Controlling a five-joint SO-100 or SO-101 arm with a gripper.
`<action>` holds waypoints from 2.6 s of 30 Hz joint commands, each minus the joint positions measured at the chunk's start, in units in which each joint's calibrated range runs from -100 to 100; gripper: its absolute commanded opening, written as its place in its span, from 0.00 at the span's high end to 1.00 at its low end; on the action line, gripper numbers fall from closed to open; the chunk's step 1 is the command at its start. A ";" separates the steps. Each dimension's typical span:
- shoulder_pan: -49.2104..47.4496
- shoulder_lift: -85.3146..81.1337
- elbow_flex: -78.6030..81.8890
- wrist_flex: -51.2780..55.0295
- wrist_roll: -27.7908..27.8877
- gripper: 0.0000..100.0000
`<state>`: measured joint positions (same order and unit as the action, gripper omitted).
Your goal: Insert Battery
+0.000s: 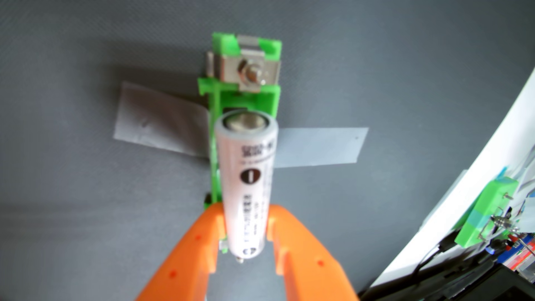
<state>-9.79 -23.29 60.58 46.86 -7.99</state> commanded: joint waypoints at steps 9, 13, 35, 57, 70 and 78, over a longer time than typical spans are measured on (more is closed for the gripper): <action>0.23 -1.42 0.97 -4.44 -0.04 0.99; 0.23 -1.42 0.88 -4.27 -0.04 0.99; 0.11 -1.42 0.43 -3.76 -0.19 0.99; 0.11 -1.51 0.79 -3.59 -0.04 0.98; 0.11 -1.51 -0.29 -0.29 -0.19 0.98; 0.11 -1.51 -0.29 -0.29 -0.19 0.98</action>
<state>-9.87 -23.38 61.84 46.36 -8.10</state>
